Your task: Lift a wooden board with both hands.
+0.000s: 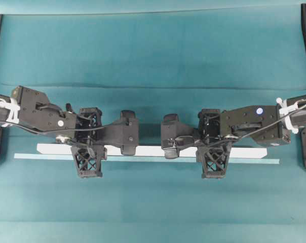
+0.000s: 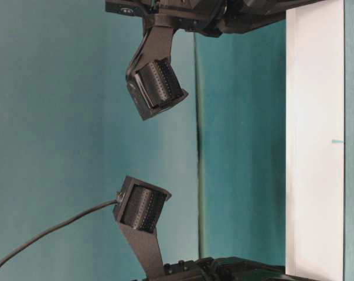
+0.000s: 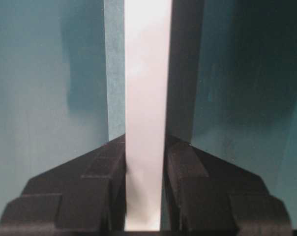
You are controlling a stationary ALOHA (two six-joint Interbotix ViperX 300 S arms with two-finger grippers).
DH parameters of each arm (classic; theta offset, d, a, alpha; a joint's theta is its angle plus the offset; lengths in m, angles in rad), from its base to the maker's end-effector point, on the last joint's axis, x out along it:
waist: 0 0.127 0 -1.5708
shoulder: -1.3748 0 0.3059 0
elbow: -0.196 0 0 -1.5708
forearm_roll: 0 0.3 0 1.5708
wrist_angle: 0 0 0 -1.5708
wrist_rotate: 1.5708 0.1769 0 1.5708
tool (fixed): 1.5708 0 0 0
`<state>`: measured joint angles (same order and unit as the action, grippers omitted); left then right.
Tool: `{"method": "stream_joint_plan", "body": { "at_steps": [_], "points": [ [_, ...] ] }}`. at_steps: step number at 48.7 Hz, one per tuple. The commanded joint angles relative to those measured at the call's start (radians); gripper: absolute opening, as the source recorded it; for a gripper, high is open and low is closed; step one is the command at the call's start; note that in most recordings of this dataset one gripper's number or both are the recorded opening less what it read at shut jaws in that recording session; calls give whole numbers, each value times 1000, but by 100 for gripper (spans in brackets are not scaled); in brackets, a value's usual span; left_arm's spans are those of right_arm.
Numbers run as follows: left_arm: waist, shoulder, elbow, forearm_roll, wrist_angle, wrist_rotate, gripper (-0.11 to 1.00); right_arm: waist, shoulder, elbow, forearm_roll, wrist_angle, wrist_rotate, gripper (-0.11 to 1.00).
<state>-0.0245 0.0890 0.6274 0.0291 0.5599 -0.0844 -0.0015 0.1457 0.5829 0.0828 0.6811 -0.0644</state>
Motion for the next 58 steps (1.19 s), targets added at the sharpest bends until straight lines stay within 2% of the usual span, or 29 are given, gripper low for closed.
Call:
{"method": "stream_joint_plan", "body": {
  "at_steps": [1, 2, 4, 10, 14, 16, 23, 27, 38, 58],
  "points": [
    [-14, -6, -14, -6, -48, -6, 17, -14, 6, -11, 2, -28, -2, 22],
    [-14, -8, -14, -6, -46, -6, 17, -14, 6, -11, 2, -26, -2, 24],
    [-14, -8, -14, -6, -44, -8, 17, -14, 6, -12, 2, -26, 0, 33],
    [-14, -12, -18, -6, -44, -17, 18, -14, 6, -12, 0, -23, 6, 69],
    [-12, -14, -14, -6, -44, -34, 36, -14, 6, -11, 2, -20, 6, 88],
    [-14, -14, -12, -6, -44, -40, 48, -12, 3, -11, 2, -20, 6, 93],
    [-14, -18, -2, -6, -41, -35, 87, -14, 3, -11, 2, -25, 6, 92],
    [-14, -23, 12, -3, -40, -34, 98, -12, 3, -11, 2, -25, 6, 92],
    [-14, -63, 14, -3, -37, -31, 98, -14, -26, -12, 2, -46, 6, 92],
    [-14, -256, 40, -3, -83, -31, 98, -14, -216, 28, 2, -130, 48, 92]
  ]
}}
